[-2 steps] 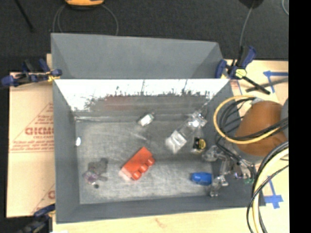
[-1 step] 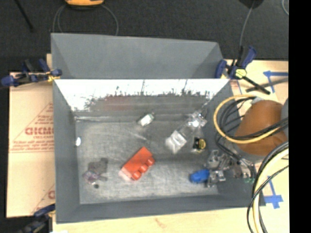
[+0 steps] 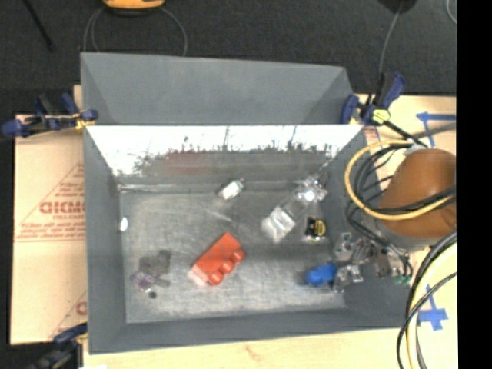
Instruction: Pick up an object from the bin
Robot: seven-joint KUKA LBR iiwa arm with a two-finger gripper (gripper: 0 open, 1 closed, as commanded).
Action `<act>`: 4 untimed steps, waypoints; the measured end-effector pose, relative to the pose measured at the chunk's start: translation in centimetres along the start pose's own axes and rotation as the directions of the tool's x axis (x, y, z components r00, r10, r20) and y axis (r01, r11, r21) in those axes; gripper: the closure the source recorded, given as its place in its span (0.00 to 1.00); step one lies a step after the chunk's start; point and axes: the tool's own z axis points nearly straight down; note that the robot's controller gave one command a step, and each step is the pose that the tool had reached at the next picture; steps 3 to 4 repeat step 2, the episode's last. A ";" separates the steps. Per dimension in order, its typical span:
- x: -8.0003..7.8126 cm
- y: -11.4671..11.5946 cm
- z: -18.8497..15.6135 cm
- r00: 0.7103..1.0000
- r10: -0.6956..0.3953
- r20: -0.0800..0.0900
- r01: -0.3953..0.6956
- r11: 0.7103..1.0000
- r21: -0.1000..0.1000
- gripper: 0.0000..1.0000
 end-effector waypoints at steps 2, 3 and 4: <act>-0.4 -0.3 -10.0 1.000 0.011 0.000 -0.011 1.000 -0.001 1.00; -0.4 -0.3 -10.0 1.000 0.011 0.000 -0.011 1.000 -0.001 1.00; -0.4 -0.3 -10.0 1.000 0.011 0.000 -0.011 1.000 -0.001 1.00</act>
Offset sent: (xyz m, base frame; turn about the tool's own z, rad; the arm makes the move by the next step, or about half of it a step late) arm -0.0002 0.0000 0.0914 0.0000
